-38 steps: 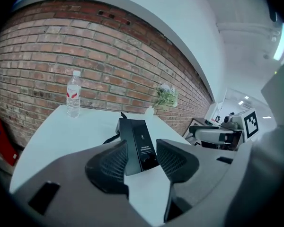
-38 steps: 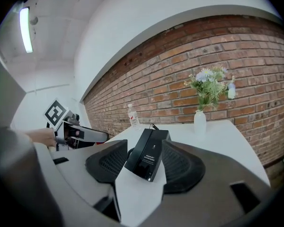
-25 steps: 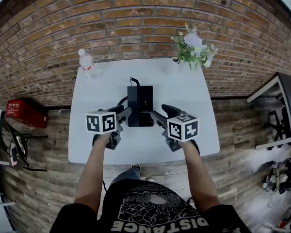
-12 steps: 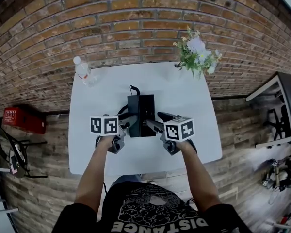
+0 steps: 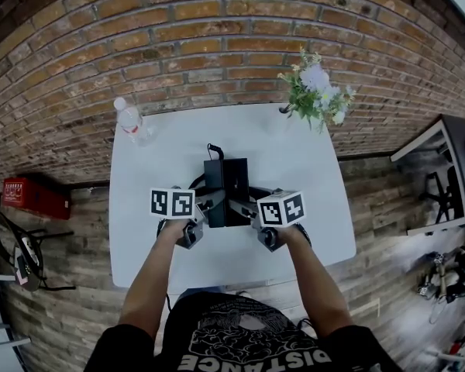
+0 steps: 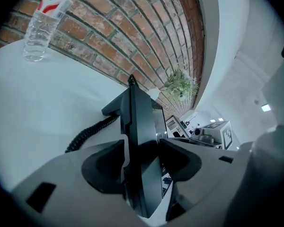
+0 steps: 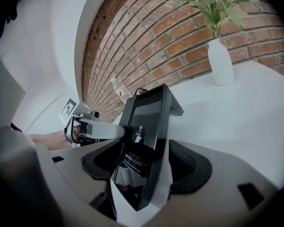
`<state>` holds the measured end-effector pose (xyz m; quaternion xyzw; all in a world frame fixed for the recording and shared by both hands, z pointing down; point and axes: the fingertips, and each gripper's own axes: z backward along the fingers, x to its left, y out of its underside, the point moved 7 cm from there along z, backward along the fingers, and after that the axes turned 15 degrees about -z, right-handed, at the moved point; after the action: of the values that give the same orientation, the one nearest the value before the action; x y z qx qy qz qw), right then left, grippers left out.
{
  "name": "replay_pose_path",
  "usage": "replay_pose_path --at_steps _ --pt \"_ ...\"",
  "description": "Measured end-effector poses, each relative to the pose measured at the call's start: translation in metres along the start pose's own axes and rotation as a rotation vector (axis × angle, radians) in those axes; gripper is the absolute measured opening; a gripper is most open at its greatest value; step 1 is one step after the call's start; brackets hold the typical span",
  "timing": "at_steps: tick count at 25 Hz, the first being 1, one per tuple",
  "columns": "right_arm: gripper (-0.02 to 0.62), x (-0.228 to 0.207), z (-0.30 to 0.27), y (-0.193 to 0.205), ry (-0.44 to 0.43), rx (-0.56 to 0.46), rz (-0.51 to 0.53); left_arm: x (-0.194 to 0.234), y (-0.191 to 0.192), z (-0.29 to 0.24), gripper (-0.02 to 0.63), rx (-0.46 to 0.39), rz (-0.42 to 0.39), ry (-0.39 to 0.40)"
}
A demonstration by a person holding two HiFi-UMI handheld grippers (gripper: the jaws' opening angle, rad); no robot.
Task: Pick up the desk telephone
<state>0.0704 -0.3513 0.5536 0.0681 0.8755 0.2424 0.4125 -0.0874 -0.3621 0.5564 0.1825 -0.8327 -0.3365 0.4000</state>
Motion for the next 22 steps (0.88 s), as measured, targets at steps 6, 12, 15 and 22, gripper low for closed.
replay_pose_path --at_steps 6,12,15,22 --pt "0.288 -0.005 -0.010 0.005 0.000 0.022 -0.044 0.001 -0.003 -0.007 0.216 0.042 0.000 0.019" --pt "0.288 -0.005 -0.013 0.005 -0.014 0.016 -0.068 0.000 -0.005 -0.012 0.216 0.050 0.024 0.026" --pt "0.288 -0.005 -0.014 0.005 -0.018 0.015 -0.075 -0.001 -0.005 -0.013 0.216 0.050 0.032 0.019" --pt "0.285 -0.007 -0.013 0.005 -0.016 0.010 -0.099 -0.001 -0.004 -0.013 0.216 0.039 0.038 0.008"
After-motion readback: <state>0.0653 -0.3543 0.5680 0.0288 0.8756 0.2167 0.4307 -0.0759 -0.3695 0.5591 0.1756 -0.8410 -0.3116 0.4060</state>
